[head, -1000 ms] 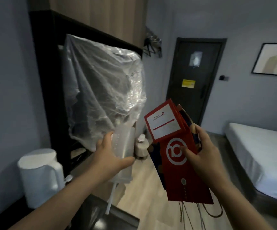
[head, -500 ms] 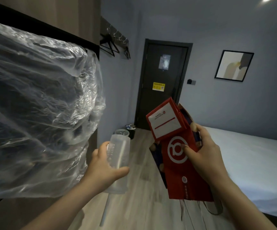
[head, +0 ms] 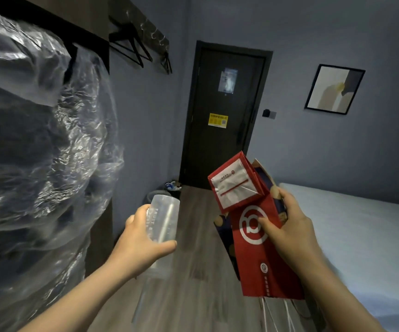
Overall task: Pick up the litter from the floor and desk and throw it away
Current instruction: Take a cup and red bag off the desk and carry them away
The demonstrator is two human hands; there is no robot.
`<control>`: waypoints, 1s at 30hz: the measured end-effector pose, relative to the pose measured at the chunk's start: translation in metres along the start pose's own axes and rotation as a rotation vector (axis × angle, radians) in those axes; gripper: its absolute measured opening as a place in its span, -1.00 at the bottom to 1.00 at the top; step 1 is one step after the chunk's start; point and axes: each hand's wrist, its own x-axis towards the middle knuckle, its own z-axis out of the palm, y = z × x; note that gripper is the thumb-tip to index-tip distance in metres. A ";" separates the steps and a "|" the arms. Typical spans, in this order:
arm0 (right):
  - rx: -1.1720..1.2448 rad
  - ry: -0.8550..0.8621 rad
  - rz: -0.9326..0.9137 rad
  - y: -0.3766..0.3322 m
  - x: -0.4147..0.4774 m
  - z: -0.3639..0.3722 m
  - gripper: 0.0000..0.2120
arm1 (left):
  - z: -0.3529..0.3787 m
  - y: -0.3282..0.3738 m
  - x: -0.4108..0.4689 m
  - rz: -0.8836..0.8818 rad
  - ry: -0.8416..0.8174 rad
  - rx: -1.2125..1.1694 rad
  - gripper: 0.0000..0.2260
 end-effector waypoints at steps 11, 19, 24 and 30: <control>0.041 -0.018 0.051 0.129 0.179 0.058 -0.40 | 0.117 -0.022 0.183 -0.067 -0.061 0.038 -0.24; 0.039 -0.099 0.072 0.210 0.330 0.091 -0.38 | 0.186 -0.024 0.323 -0.131 -0.043 0.119 -0.17; 0.048 -0.156 0.099 0.257 0.406 0.131 -0.36 | 0.224 -0.043 0.405 -0.153 -0.053 0.123 -0.11; 0.026 -0.161 0.104 0.302 0.513 0.191 -0.36 | 0.262 -0.081 0.530 -0.191 -0.040 0.091 -0.11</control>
